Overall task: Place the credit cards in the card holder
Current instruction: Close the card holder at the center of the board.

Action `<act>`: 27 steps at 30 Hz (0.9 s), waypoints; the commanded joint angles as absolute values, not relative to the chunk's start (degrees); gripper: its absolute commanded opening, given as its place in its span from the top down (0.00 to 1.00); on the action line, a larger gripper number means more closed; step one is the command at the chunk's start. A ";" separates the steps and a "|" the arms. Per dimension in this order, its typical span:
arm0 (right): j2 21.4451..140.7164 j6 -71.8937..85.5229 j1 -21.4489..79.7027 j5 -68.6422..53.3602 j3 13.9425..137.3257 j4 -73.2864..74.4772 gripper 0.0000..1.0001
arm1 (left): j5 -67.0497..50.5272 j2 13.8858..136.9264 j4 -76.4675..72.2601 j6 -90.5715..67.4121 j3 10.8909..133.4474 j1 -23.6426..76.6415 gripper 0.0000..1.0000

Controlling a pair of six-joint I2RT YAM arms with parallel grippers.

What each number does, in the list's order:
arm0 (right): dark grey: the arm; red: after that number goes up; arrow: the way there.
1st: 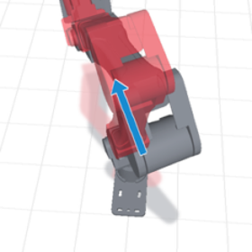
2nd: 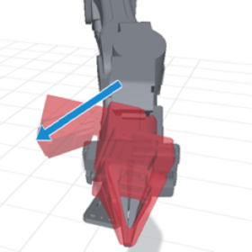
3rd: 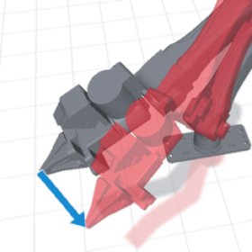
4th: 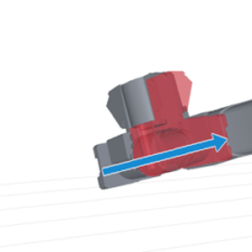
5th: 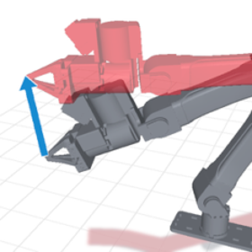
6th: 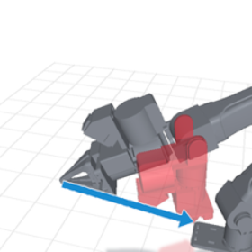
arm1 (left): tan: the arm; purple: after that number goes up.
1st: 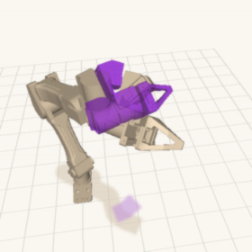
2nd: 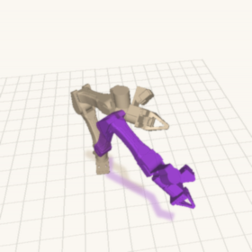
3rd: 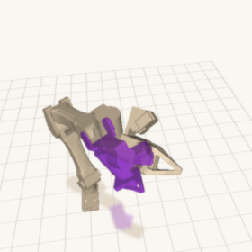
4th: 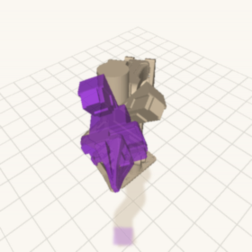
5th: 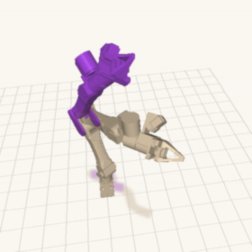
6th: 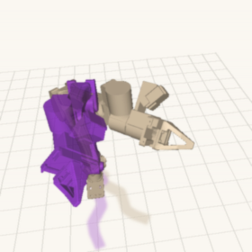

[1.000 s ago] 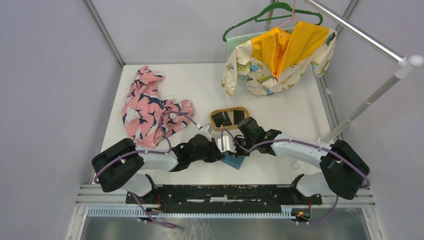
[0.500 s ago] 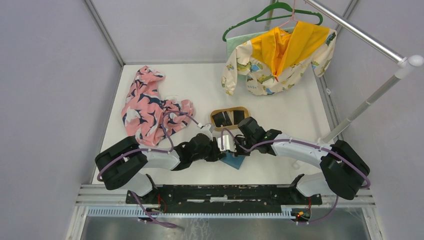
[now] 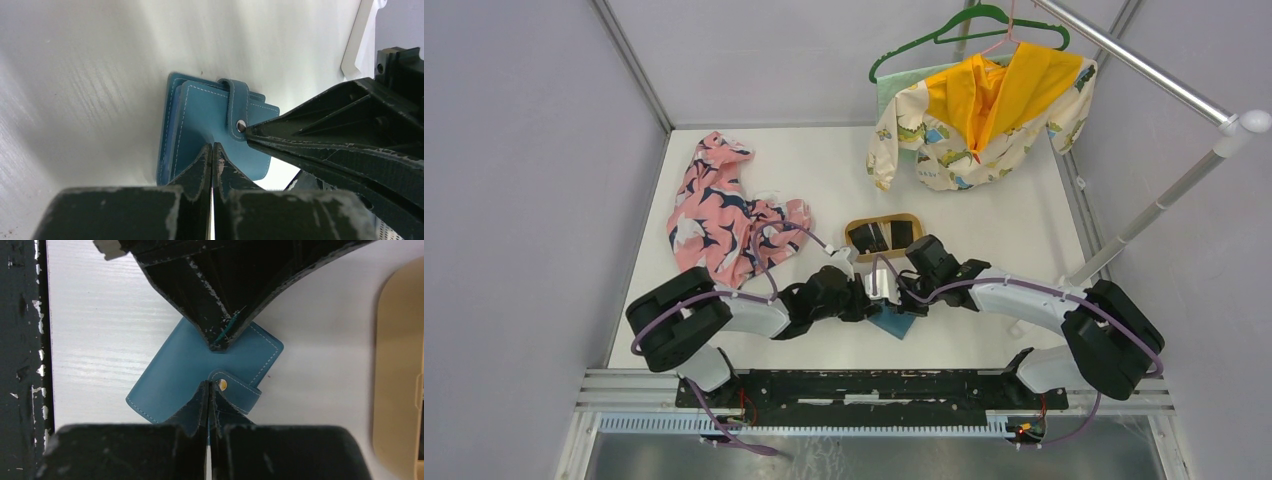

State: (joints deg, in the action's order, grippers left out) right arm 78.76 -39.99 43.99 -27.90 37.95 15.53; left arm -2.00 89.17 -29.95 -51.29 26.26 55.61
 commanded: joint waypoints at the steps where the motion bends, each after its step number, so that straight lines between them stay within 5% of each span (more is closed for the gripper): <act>1: 78.17 -39.25 43.94 -30.32 37.27 14.85 1.00 | -1.85 91.33 -30.80 -50.45 27.29 55.48 0.98; 27: 76.26 -40.62 42.67 -29.45 35.99 16.43 1.00 | -1.86 93.00 -31.51 -50.62 27.24 55.40 0.98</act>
State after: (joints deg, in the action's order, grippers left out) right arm 76.90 -40.36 42.92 -28.34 35.86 16.78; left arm -2.22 91.50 -33.17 -51.33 26.76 55.61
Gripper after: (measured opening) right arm 0.006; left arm 0.026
